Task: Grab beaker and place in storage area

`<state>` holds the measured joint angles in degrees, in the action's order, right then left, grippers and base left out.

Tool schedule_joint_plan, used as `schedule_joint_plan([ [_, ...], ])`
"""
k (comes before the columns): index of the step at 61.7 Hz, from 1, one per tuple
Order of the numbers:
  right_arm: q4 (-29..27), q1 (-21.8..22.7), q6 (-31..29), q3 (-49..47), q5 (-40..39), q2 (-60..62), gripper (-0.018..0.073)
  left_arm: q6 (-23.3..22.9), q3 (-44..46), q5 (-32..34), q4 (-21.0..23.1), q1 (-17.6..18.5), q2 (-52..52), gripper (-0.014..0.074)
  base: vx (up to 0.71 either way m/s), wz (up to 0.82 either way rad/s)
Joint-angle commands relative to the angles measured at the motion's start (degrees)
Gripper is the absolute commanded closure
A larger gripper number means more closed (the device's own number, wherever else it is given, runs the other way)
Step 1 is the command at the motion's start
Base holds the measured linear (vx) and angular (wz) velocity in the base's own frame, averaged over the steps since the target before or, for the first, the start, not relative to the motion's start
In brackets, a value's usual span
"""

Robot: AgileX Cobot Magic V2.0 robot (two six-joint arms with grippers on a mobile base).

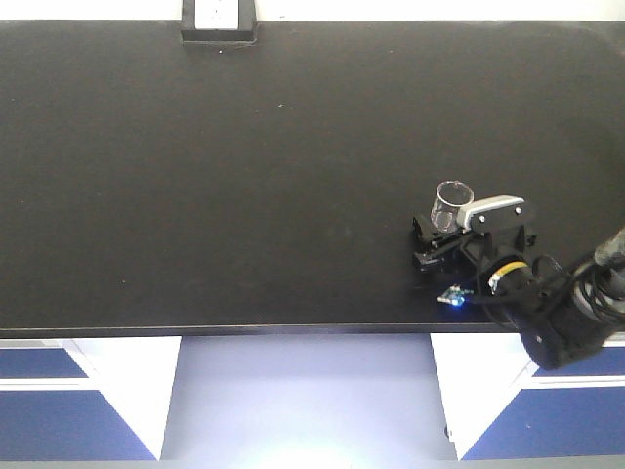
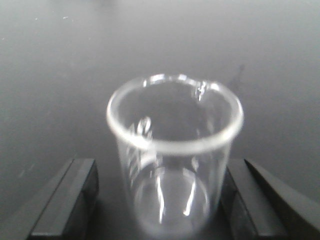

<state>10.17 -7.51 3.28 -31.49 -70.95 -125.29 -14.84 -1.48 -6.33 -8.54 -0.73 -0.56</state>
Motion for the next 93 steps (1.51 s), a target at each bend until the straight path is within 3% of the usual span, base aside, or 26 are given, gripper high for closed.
schedule_joint_plan([
  [1, 0.01, 0.20, 0.19, 2.95, -6.00, 3.55, -0.0013, -0.33, -1.25, 4.86, 0.32, 0.42, -0.97, 0.0605, 0.00, 0.00],
  [14, -1.65, 0.20, -1.10, 8.72, -6.00, 11.12, 0.0030, -0.33, -1.25, 4.86, 0.32, 0.42, -0.97, 0.0605, 0.00, 0.00],
  [24, -1.80, 0.20, -0.70, 13.36, -2.15, 20.88, 0.0169, -0.33, -1.25, 4.86, 0.32, 0.42, -0.97, 0.0605, 0.00, 0.00],
  [28, -1.69, 0.20, -0.58, 14.75, 2.73, 25.97, 0.0259, -0.33, -1.25, 4.86, 0.32, 0.42, -0.97, 0.0605, 0.00, 0.00],
  [39, 0.41, 0.20, 5.16, 13.86, 28.95, 46.93, 0.0573, -0.33, -1.25, 4.86, 0.32, 0.42, -0.97, 0.0605, 0.00, 0.00],
  [48, 4.29, 0.20, 9.99, 8.37, 52.84, 64.22, 0.0567, -0.33, -1.25, 4.86, 0.32, 0.42, -0.97, 0.0605, 0.00, 0.00],
  [58, 5.04, 0.00, 9.85, 2.19, 73.58, 79.01, 0.0565, -0.33, -1.25, 4.86, 0.32, 0.42, -0.97, 0.0605, 0.00, 0.00],
  [75, 4.87, 0.00, 9.32, 1.81, 77.54, 93.33, 0.0562, -0.33, -1.25, 4.86, 0.32, 0.42, -0.97, 0.0605, 0.00, 0.00],
  [93, 4.87, 0.00, 9.32, 1.81, 77.54, 99.47, 0.0563, -0.33, -1.25, 4.86, 0.32, 0.42, -0.97, 0.0605, 0.00, 0.00],
])
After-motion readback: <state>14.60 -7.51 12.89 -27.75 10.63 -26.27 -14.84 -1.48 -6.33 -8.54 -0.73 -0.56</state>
